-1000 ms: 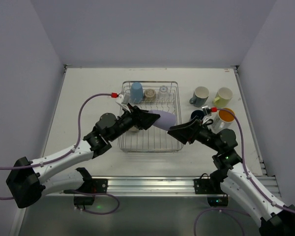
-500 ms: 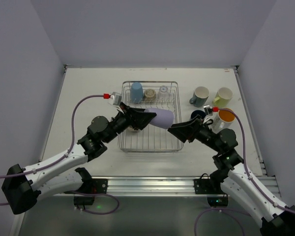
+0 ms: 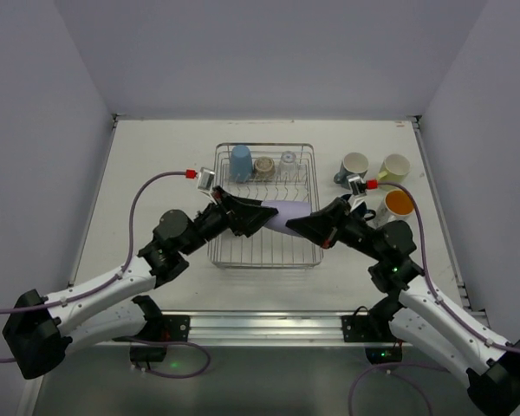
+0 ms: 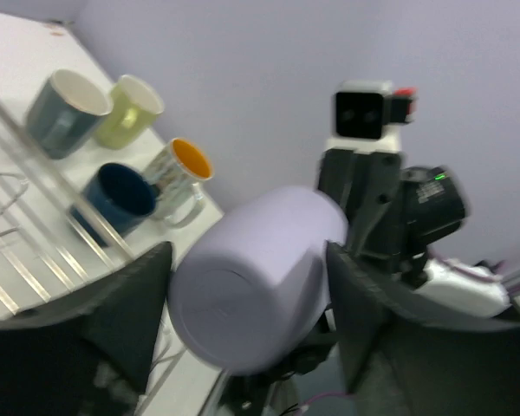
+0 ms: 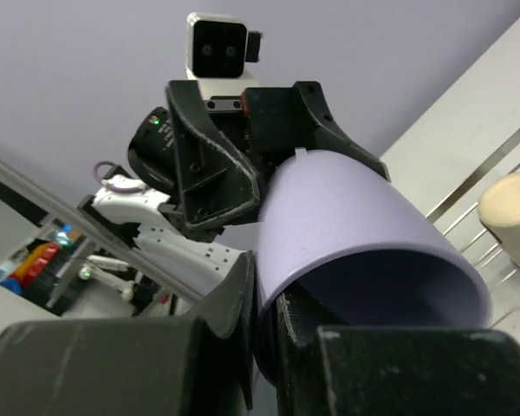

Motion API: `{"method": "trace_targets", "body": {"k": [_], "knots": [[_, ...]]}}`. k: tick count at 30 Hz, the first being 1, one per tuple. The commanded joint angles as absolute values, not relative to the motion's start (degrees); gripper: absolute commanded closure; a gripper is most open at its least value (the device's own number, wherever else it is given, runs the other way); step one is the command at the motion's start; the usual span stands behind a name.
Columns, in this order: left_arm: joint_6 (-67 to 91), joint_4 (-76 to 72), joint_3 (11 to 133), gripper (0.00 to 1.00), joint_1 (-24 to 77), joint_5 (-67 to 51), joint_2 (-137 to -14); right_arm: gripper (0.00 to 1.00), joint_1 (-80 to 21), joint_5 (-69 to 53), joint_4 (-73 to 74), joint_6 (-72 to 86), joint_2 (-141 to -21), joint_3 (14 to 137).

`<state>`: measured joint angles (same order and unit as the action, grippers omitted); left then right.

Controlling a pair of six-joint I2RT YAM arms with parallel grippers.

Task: Unload the cups from the dish rack

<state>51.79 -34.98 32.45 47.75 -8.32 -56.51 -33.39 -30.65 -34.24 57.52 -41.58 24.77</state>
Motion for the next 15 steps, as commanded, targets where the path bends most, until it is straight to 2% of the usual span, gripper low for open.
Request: {"method": "trace_targets", "body": {"k": [1, 4, 5, 11, 15], "knots": [[44.15, -24.29, 34.71, 0.21, 48.34, -5.56, -53.18, 1.00, -33.66, -20.14, -19.74, 47.15, -39.56, 30.57], [39.57, -11.72, 37.26, 0.06, 48.34, -0.46, -49.05, 1.00, -33.66, -13.11, -1.20, 40.90, -35.53, 35.23], [38.33, -9.17, 37.79, 0.04, 48.34, -0.18, -46.78, 1.00, -33.66, -10.75, 10.17, 39.22, -34.90, 36.72], [30.07, 11.40, 40.17, 0.02, 48.34, 8.78, -36.76, 1.00, -33.66, 8.95, 41.51, 32.35, -36.63, 49.03], [27.60, 23.43, 42.10, 0.02, 48.43, 14.32, -33.32, 1.00, -33.57, 20.20, 51.14, 32.60, -42.26, 53.35]]}}
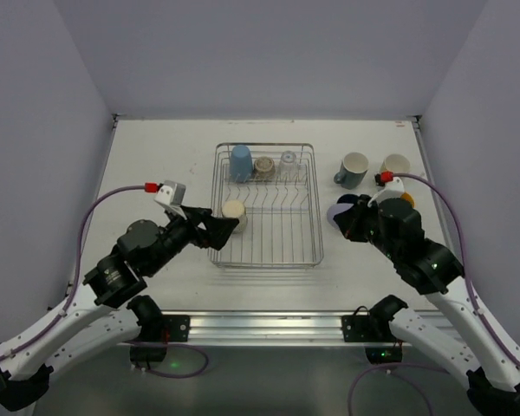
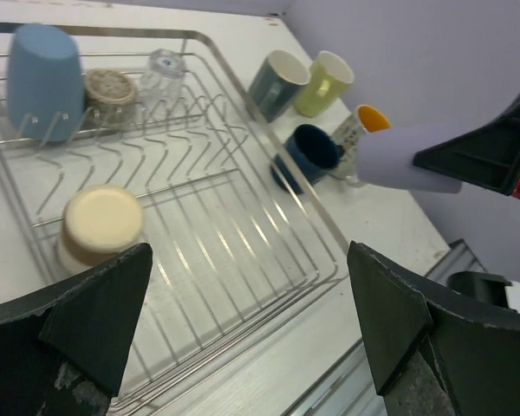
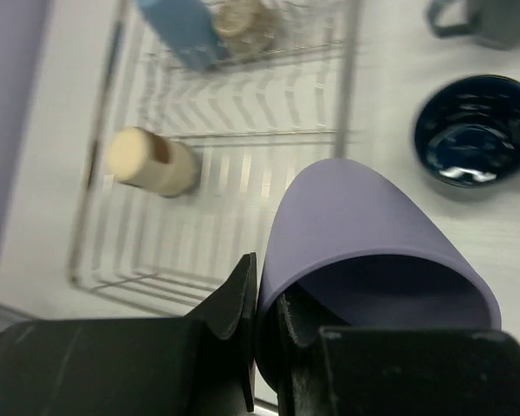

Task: Unload the cups from the dish rack

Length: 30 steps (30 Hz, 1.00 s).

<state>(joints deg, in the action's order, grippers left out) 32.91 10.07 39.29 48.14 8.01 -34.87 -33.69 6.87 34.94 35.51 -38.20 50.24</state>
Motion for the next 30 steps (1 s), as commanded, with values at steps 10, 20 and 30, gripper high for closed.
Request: {"method": "trace_targets", "body": {"k": [10, 20, 30], "knots": [[25.75, 27.33, 40.61, 0.02, 48.43, 18.46, -31.90, 1.00, -29.63, 17.76, 51.07, 31.73, -57.65, 54.06], [24.61, 26.81, 42.53, 0.02, 48.34, 16.00, -37.34, 0.96, -26.54, 10.38, 38.60, 29.88, -69.25, 48.52], [23.91, 26.54, 50.27, 0.02, 48.43, 16.34, -50.88, 0.58, -26.46, 10.55, 36.12, 28.74, -71.73, 48.25]]}}
